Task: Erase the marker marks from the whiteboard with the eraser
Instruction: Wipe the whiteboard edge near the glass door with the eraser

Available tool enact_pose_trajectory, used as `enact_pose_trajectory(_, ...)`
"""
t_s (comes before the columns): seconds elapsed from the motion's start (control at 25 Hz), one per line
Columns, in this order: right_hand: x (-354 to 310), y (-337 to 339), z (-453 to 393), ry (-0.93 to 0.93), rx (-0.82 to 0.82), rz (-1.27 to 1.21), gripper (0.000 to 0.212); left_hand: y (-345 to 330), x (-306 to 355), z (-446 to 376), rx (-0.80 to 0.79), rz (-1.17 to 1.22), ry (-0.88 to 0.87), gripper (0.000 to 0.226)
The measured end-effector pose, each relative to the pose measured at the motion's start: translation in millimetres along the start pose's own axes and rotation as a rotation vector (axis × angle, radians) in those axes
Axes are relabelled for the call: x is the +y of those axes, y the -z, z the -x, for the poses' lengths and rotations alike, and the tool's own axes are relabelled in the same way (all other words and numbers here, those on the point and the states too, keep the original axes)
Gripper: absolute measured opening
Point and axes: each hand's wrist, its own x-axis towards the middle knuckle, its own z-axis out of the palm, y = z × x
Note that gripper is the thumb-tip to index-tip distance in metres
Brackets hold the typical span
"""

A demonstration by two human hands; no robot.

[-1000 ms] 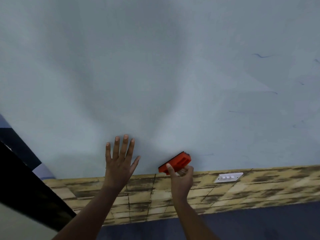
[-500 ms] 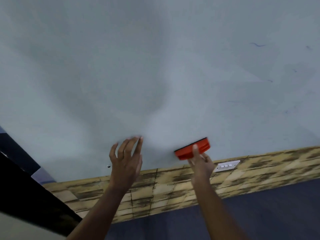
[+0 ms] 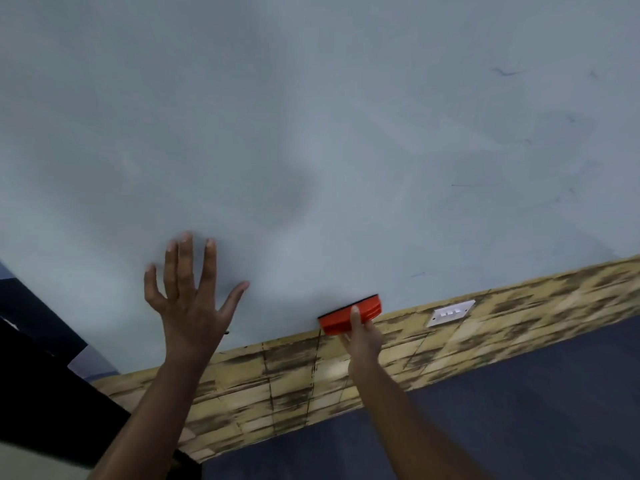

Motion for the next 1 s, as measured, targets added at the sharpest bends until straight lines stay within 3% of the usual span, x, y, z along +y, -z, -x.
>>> enact_pose_trajectory(0.2,51,-15,17,-0.133,-0.096,0.099,0.042,1,-23,18,-0.068,0.054,-0.075,0.095)
enact_pose_trajectory(0.4,75,-52,61,-0.226,-0.284,0.127,0.047,1,-9,32,-0.05,0.091,0.002,0.078)
enact_pose_trajectory(0.6,40,-29,38,-0.104,-0.172,0.054,0.038,0,13,33,-0.045,0.153,-0.046,0.064)
enact_pose_trajectory(0.76,-11,-5,8,0.254,-0.026,0.139,0.017,-4,45,17,-0.017,0.178,-0.1,0.055)
enact_pose_trajectory(0.88,-44,9,-18,0.346,0.018,0.189,0.031,-8,85,-5,-0.013,0.223,-0.091,0.052)
enact_pose_trajectory(1.0,-66,37,-60,0.215,0.0,0.117,0.044,-14,132,-26,-0.011,0.216,-0.115,0.054)
